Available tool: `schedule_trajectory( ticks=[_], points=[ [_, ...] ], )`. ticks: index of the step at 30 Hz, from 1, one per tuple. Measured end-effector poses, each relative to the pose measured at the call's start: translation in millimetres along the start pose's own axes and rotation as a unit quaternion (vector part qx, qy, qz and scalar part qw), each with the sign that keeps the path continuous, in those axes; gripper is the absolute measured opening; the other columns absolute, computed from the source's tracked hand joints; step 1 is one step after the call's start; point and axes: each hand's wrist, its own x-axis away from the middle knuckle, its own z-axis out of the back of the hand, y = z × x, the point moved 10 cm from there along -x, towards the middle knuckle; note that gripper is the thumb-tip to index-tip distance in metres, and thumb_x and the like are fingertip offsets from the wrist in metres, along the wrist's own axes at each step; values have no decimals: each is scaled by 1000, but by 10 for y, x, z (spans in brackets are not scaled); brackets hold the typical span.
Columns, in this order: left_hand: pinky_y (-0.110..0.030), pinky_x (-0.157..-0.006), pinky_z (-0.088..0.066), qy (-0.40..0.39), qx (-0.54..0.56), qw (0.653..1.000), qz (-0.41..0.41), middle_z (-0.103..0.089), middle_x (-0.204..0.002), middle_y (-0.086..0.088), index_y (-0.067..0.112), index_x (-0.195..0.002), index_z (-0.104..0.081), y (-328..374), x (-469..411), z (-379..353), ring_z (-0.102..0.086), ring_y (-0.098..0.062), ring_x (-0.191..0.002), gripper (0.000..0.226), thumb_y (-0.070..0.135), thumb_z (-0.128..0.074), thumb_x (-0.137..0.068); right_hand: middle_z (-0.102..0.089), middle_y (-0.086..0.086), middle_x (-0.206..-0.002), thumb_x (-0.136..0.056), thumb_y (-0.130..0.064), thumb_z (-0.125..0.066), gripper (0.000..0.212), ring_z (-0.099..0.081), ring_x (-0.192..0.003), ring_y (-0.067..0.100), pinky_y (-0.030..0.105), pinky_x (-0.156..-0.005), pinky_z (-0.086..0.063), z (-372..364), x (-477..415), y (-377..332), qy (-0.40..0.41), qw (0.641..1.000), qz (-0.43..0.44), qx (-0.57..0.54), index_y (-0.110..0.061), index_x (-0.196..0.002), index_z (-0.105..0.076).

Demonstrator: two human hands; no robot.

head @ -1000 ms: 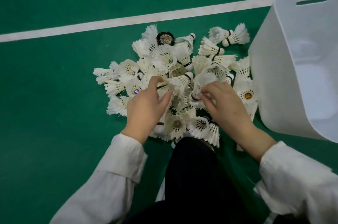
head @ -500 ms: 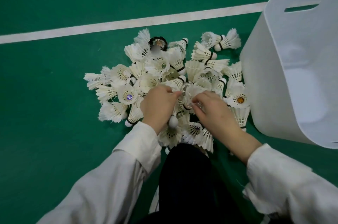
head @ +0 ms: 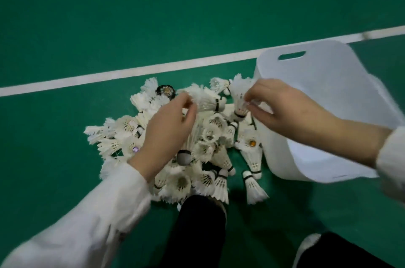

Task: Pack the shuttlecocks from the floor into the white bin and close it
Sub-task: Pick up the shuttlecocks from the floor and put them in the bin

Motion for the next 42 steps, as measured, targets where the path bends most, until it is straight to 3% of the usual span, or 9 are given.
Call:
schedule_trajectory(
  ticks=[7,11,14,20,23,26,30,39,42],
  points=[
    [-28,-58,-39,-28,-121,973,-192,-67,-86,8,28,-98,-57,1408,-220,-159,-61,-20,-76,19,40,-42,-94,-60,12,-96,-88,-13,-54,12,-55,-92,29,36,-79,-40,454,745,1140,48,979,-198,29,-7,-96,-61],
    [-28,-57,-36,-36,-153,963,-217,-65,-85,11,29,-100,-57,1626,-122,-439,-60,-18,-78,21,41,-40,-95,-60,16,-111,-89,-14,-51,18,-56,-100,30,29,-77,-36,-436,1353,1798,-128,932,-339,-16,-8,-103,-60],
    [-25,-50,-29,-23,-142,966,-213,-64,-81,14,28,-98,-59,1556,-36,-511,-56,-13,-69,19,39,-44,-93,-58,14,-116,-90,-11,-44,8,-48,-88,23,24,-70,-29,-966,1582,1749,-291,909,-298,-18,-17,-93,-49],
    [-23,-48,-42,3,-118,965,-233,-68,-74,14,25,-88,-63,1503,70,-506,-59,-12,-56,18,36,-49,-87,-42,-4,-77,-92,-13,-41,25,-45,-64,18,26,-55,-41,-1048,1805,1554,-366,880,-288,-91,-23,-70,-36],
    [-20,-48,-39,7,-111,966,-233,-67,-75,15,24,-88,-64,1537,104,-492,-55,-11,-56,17,34,-51,-88,-47,-2,-84,-92,-16,-41,17,-49,-71,21,25,-55,-44,-1147,2004,1417,-403,872,-265,-85,-22,-76,-42],
    [-20,-50,-33,6,-89,975,-205,-62,-76,17,25,-90,-65,1526,75,-495,-48,-9,-59,11,32,-56,-90,-58,6,-99,-92,-20,-46,8,-53,-90,26,28,-67,-34,-961,1756,1559,-285,925,-248,-39,-18,-95,-53],
    [-19,-50,-31,12,-79,981,-179,-58,-76,19,25,-90,-64,1451,12,-496,-45,3,-57,12,33,-55,-89,-58,6,-91,-92,-16,-48,15,-49,-81,24,25,-64,-26,-675,1232,1874,-59,950,-295,-86,-8,-98,-58],
    [-24,-56,-47,-33,-47,994,-94,-51,-75,30,32,-93,-62,1062,-38,-578,-50,10,-65,18,42,-48,-87,-57,17,-110,-91,-12,-47,21,-54,-101,34,35,-85,-42,-1313,266,2162,-85,960,-260,-65,-3,-107,-58],
    [-21,-52,-42,-30,-53,995,-85,-52,-71,30,34,-90,-62,1000,-64,-579,-50,9,-62,13,41,-51,-87,-57,17,-115,-92,-12,-46,24,-54,-104,33,34,-87,-41,-1485,147,2173,-127,959,-246,-64,-5,-112,-57]
  ],
)
